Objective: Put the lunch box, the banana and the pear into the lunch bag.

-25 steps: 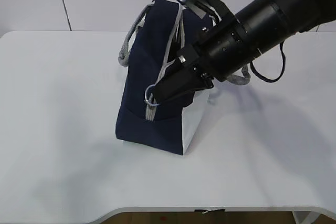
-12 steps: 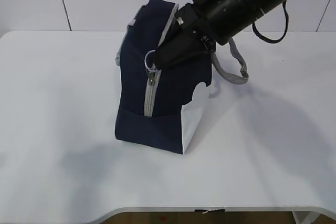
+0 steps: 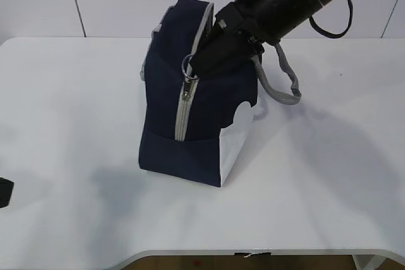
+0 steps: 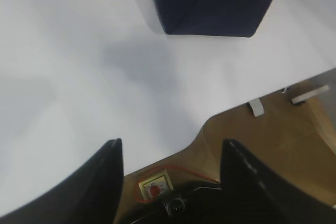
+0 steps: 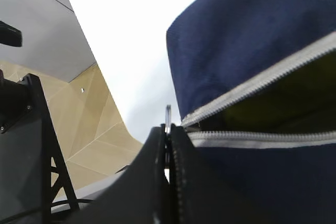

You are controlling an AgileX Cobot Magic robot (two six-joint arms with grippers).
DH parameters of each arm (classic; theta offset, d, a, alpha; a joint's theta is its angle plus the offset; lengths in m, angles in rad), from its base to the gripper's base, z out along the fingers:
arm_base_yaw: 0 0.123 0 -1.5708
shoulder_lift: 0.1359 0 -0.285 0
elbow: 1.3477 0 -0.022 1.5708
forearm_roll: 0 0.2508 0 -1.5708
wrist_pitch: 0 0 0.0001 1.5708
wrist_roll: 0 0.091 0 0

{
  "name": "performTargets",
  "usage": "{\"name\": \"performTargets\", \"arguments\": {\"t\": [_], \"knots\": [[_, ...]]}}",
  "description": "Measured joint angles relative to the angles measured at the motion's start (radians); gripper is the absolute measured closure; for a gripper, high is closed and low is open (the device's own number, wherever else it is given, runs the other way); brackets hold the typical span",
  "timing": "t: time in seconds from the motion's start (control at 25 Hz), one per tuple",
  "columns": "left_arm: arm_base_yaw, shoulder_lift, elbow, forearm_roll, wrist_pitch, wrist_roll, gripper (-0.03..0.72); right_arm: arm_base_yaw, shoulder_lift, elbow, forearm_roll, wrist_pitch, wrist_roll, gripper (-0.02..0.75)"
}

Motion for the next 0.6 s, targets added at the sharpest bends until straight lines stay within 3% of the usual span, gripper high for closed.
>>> {"name": "performTargets", "arguments": {"t": [0.32,0.6], "knots": [[0.000,0.210,-0.043,-0.192,-0.067,0.298,0.248,0.001,0.000,0.000,-0.029,-0.016,-0.020,0.731],[0.000,0.401,-0.212,-0.211,-0.069,0.410,0.253,0.001,0.000,-0.013,-0.035,-0.039,-0.045,0.731]]}}
